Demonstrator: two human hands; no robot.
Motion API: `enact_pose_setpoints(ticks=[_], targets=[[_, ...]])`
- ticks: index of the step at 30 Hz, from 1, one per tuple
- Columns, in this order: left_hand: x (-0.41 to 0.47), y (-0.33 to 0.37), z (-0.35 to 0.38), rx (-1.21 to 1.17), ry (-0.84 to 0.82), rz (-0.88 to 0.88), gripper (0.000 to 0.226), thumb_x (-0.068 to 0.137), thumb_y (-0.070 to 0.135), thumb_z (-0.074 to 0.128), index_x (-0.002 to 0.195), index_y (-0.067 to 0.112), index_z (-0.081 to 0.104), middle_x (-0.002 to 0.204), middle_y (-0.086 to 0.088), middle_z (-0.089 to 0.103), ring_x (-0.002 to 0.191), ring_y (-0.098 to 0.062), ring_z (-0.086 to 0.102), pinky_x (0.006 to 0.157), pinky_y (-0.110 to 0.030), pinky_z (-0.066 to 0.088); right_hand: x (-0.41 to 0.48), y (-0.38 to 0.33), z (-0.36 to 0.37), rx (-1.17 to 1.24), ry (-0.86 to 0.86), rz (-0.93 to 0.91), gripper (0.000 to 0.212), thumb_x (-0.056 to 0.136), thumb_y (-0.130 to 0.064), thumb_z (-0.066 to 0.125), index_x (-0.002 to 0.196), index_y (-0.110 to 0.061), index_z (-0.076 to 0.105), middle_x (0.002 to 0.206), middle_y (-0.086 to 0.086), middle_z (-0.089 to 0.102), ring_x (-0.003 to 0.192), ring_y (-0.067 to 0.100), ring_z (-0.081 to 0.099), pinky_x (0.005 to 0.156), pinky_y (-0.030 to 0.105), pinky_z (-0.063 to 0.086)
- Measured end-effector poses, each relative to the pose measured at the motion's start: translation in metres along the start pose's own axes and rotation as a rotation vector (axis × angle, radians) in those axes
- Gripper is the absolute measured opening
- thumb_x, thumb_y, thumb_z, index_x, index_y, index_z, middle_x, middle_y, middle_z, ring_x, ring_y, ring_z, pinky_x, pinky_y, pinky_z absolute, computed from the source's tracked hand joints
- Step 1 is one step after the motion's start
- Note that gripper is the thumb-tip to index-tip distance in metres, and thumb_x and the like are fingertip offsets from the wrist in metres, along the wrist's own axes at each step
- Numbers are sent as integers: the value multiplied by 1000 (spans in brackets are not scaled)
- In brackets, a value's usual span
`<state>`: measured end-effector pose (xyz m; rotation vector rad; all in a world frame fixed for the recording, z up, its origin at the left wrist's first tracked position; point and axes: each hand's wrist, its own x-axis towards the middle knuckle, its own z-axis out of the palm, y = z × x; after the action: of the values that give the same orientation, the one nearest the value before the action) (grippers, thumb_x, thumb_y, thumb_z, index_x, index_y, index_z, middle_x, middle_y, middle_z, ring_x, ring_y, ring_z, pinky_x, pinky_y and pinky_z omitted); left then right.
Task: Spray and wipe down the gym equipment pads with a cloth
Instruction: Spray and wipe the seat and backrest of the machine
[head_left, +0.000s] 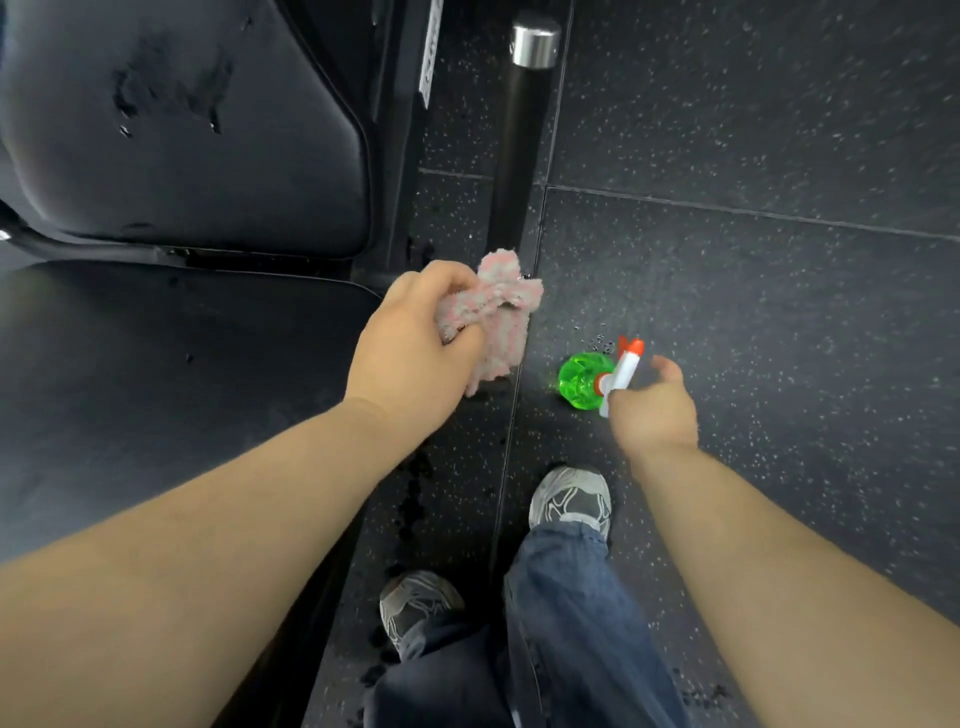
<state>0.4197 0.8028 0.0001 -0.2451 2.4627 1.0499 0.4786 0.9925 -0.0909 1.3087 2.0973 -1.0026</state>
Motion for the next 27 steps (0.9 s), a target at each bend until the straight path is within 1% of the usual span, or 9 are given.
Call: enact_pose_setpoints(ticks=[2,4,7,10,12,14,17,20,27], targets=[[-5,2,-17,-154,52,-80,27,84,17,67,97,38,55,104,12,60,84,-4,61,73,-23,53,-31,-34,-8,105,139,-214,32,94,-24,56,126,-24,56,121,3,62,109,23,58,97,40,46],[-10,5,-35,-332,76,-170,24,82,16,74,94,29,58,95,9,66,79,-6,65,62,-14,50,-71,-78,-7,441,-113,-358,14,95,-27,59,106,-27,65,103,-9,68,93,12,65,88,38,54],[-20,5,-76,-675,17,-260,16,86,8,72,101,14,68,89,0,75,74,-9,70,63,-15,52,-124,-138,19,589,-628,-375,31,93,-24,66,123,-26,63,109,-5,70,89,12,72,77,30,59],[-25,-21,-127,-913,-119,-308,27,91,0,59,110,15,69,107,-3,75,100,-14,70,84,-26,55,-140,-162,63,478,-684,-333,44,90,-11,68,130,-26,57,110,0,69,85,13,72,73,27,59],[-25,-55,-164,-691,-47,-322,33,90,1,56,110,24,68,112,7,72,109,-13,66,89,-23,49,-145,-172,97,132,-552,-418,43,91,-9,59,131,-22,50,112,4,63,94,24,67,78,30,55],[-21,-102,-197,-80,115,-281,39,90,8,55,120,32,63,119,15,66,110,-13,61,98,-26,43,-144,-172,122,-298,-320,-749,41,92,-18,50,134,-19,46,118,2,54,107,27,57,83,33,46],[-21,-169,-228,545,168,-280,50,96,28,51,146,26,44,152,0,43,143,-24,32,120,-43,18,-142,-179,144,-553,-196,-923,39,97,-42,38,130,-28,52,126,-6,56,112,27,54,86,37,45],[-20,-197,-226,648,107,-359,58,99,44,34,154,27,25,164,2,16,151,-23,8,121,-50,5,-140,-185,168,-645,-212,-1049,39,98,-45,43,128,-26,59,129,-4,59,121,23,53,99,38,44],[-20,-194,-225,624,107,-341,60,98,45,28,155,31,15,165,5,5,152,-21,-1,121,-49,-1,-195,-266,261,-690,-476,-1216,44,101,-42,40,136,-18,53,135,-1,56,124,20,52,101,33,39]])
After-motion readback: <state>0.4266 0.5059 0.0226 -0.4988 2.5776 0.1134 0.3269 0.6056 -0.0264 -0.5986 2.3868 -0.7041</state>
